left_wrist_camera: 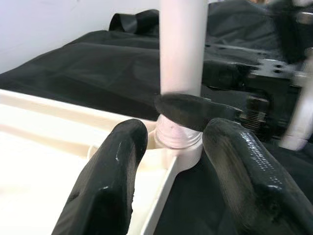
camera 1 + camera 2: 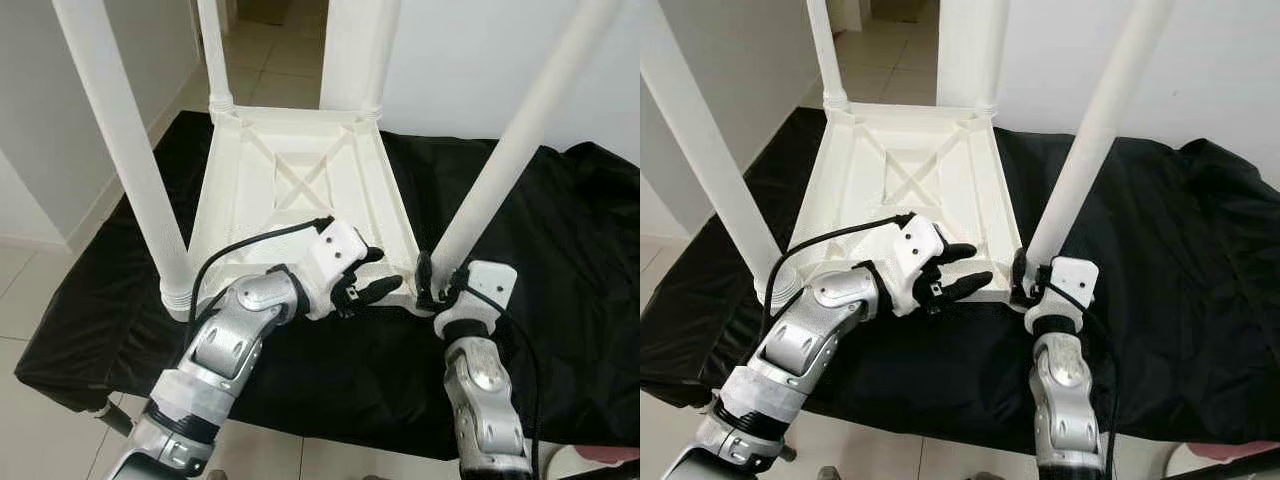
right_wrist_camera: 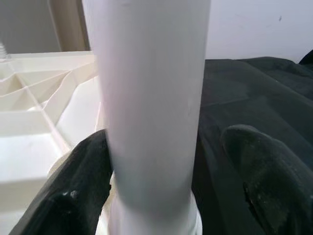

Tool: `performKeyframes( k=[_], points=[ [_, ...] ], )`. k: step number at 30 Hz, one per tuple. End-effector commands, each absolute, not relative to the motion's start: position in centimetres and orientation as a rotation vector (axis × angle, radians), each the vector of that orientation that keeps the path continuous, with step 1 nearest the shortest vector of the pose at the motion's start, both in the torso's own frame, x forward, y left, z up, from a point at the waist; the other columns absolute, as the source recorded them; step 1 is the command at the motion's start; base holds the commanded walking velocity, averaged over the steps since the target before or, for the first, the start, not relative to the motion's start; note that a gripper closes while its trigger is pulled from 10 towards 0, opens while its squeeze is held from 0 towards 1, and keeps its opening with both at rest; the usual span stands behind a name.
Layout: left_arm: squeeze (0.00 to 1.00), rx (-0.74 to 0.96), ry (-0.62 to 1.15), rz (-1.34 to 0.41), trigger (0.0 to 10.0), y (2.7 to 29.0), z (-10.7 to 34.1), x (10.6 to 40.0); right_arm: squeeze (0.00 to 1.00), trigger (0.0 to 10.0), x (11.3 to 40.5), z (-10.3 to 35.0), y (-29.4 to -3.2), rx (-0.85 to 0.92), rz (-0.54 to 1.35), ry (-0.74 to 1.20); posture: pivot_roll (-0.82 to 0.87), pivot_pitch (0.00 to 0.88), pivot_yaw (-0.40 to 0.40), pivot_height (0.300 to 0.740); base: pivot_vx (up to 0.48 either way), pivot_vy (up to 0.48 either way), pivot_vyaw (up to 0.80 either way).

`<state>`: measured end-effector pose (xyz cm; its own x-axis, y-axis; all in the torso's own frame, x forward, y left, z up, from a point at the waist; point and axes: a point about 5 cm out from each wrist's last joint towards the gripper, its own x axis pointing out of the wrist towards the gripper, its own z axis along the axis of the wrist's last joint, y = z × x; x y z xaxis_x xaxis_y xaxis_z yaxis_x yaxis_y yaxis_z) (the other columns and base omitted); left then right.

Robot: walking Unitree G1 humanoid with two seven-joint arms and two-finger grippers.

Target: Building children table

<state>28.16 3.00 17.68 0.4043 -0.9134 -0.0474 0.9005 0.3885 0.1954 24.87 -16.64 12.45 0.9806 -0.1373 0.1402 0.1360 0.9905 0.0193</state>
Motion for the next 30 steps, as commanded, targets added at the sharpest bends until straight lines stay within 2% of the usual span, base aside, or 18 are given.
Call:
performKeyframes(
  k=[1,4,7,12,15,19,23,27,28,29,30],
  points=[
    [0.0,0.21,-0.073,-1.119,10.0,3.2,17.9,28.4,0.0,10.0,24.5,12.4,-16.6,0.005,-0.129,-0.144,-0.1,0.0,-0.016,0.74,0.0,0.0,0.0],
    [0.0,0.216,-0.071,-1.099,10.0,3.8,18.0,28.8,0.0,10.0,23.6,12.2,-16.4,0.005,-0.106,-0.149,-0.11,0.0,-0.001,0.74,0.0,0.0,0.0],
    [0.0,0.265,-0.073,-1.045,10.0,6.0,18.6,30.5,0.0,10.0,21.4,12.6,-15.5,-0.004,0.041,-0.211,-0.12,0.0,0.011,0.74,0.0,0.0,0.0],
    [0.0,0.285,-0.063,-1.032,10.0,6.8,18.7,30.7,0.0,10.0,20.9,12.4,-15.4,-0.015,0.093,-0.209,-0.13,0.0,0.019,0.74,0.0,0.0,0.0],
    [0.0,0.314,-0.033,-1.049,10.0,7.7,18.2,30.2,0.0,10.0,20.5,11.8,-14.2,-0.015,0.24,-0.189,-0.13,0.0,0.033,0.74,0.0,0.0,0.0],
    [0.0,0.334,-0.005,-1.064,10.0,8.7,17.7,29.5,0.0,10.0,21.2,11.7,-13.4,0.001,0.346,-0.171,-0.11,0.0,0.034,0.74,0.0,0.0,0.0],
    [0.0,0.34,0.005,-1.072,10.0,9.0,17.6,29.2,0.0,10.0,21.7,11.7,-13.1,0.001,0.368,-0.173,-0.11,0.0,0.035,0.74,0.0,0.0,0.0],
    [0.0,0.325,0.062,-1.109,10.0,10.5,17.4,28.1,0.0,10.0,23.3,11.5,-12.1,0.012,0.446,-0.169,-0.07,0.0,0.022,0.74,0.0,0.0,0.0],
    [0.02,0.299,0.079,-1.11,10.0,11.0,17.3,27.7,0.0,10.0,23.8,11.5,-11.9,0.02,0.443,-0.171,-0.06,0.0,0.021,0.74,0.0,0.0,0.0],
    [0.27,0.282,0.087,-1.106,10.0,11.3,17.3,27.5,0.0,10.0,24.1,11.5,-11.8,0.027,0.436,-0.172,-0.06,0.0,0.021,0.74,0.0,0.0,0.0],
    [0.27,0.282,0.087,-1.106,10.0,11.3,17.3,27.5,0.0,10.0,24.1,11.5,-11.8,0.027,0.436,-0.172,-0.06,0.0,0.021,0.74,0.0,0.0,0.0]
  ],
)
